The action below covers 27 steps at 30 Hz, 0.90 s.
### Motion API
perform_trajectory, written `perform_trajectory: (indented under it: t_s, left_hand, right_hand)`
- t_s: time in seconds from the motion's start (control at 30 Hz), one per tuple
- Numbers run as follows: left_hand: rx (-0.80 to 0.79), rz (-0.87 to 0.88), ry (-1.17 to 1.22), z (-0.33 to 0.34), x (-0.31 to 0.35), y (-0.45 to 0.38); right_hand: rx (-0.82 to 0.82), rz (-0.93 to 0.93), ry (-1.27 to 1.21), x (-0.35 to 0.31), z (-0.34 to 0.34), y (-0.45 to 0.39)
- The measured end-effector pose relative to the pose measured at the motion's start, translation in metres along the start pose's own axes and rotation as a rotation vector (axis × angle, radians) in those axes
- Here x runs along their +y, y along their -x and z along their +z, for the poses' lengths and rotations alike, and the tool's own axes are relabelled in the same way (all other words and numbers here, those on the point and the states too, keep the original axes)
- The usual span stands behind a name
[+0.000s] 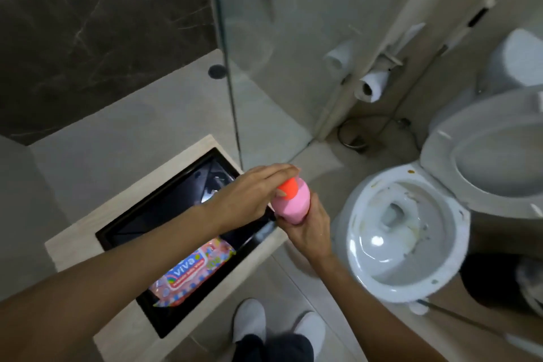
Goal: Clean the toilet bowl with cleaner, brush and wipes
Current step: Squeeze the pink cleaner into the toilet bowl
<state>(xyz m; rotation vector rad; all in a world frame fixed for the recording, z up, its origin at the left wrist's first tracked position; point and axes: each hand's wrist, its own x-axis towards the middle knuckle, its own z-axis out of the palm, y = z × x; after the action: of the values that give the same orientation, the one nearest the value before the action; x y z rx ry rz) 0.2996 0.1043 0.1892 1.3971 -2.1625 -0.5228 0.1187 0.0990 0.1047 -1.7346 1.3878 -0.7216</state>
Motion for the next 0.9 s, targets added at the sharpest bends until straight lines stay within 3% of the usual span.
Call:
perform_trajectory:
  t_s: [0.17, 0.37, 0.53, 0.7, 0.9]
  left_hand:
    - [-0.130, 0.040, 0.018, 0.057, 0.032, -0.048]
    - [-0.179, 0.139, -0.218, 0.120, 0.088, -0.095]
    - [-0.177, 0.336, -0.122, 0.155, 0.123, -0.117]
    - [-0.125, 0.391, -0.161, 0.188, 0.147, -0.151]
    - [-0.241, 0.478, -0.126, 0.221, 0.152, -0.156]
  right_hand:
    - [0.072, 0.049, 0.017, 0.047, -0.066, 0.020]
    - [0.154, 0.154, 0.101, 0.095, -0.136, 0.047]
    - [0.233, 0.188, 0.203, 0.133, -0.185, 0.063]
    - [0.292, 0.222, 0.208, 0.158, -0.214, 0.080]
    - [0.312, 0.251, 0.162, 0.185, -0.217, 0.089]
